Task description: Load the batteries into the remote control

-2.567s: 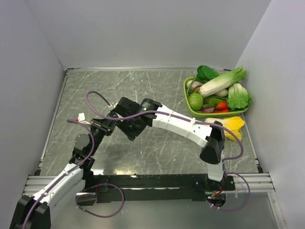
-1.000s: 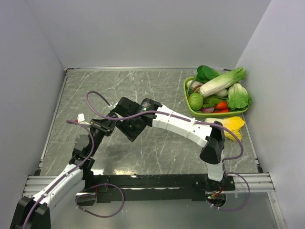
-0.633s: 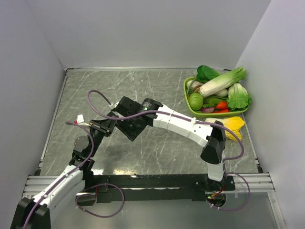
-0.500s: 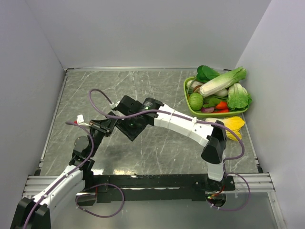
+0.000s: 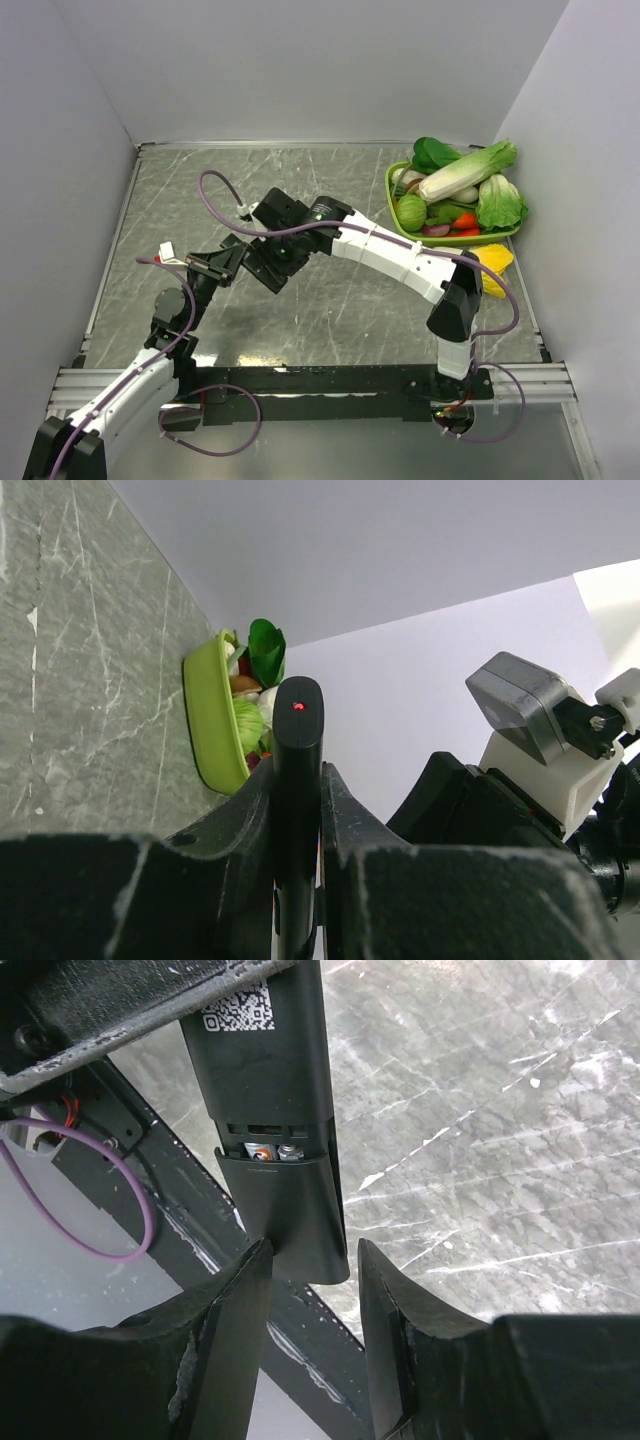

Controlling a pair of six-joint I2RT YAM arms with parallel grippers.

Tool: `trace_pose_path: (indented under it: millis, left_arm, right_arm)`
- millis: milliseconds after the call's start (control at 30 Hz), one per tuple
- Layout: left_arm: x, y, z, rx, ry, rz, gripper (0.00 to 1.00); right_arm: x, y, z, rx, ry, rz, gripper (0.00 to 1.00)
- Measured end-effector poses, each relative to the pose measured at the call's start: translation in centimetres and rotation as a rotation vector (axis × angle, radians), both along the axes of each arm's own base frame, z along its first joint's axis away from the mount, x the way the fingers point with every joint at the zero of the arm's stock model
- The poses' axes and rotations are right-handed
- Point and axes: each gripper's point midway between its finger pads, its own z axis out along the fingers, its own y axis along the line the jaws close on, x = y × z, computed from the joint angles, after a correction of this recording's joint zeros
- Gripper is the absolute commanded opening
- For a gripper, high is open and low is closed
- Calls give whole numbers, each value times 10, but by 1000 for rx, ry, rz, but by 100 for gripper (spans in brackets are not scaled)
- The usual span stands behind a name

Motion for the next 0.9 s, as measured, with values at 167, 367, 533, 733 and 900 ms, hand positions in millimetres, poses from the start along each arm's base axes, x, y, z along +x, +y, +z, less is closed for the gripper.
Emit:
trace_pose_path:
  millis: [167, 367, 533, 733, 900]
  left_arm:
    - [-2, 1, -2, -23, 7, -4, 5]
    - [-3, 2, 1, -43, 4, -4, 5]
    - [-3, 3, 2, -55, 6, 0, 5]
    - [-2, 4, 0, -57, 14, 4, 5]
    - [-1, 6, -1, -67, 19, 12, 5]
  right_arm:
    - [-1, 1, 0, 5, 7, 3, 45]
    - [1, 2, 2, 39, 35, -2, 43]
    - [3, 2, 2, 103, 105, -23, 41]
    - [4, 4, 0, 152, 169, -46, 40]
    - [7, 6, -1, 186, 196, -66, 39]
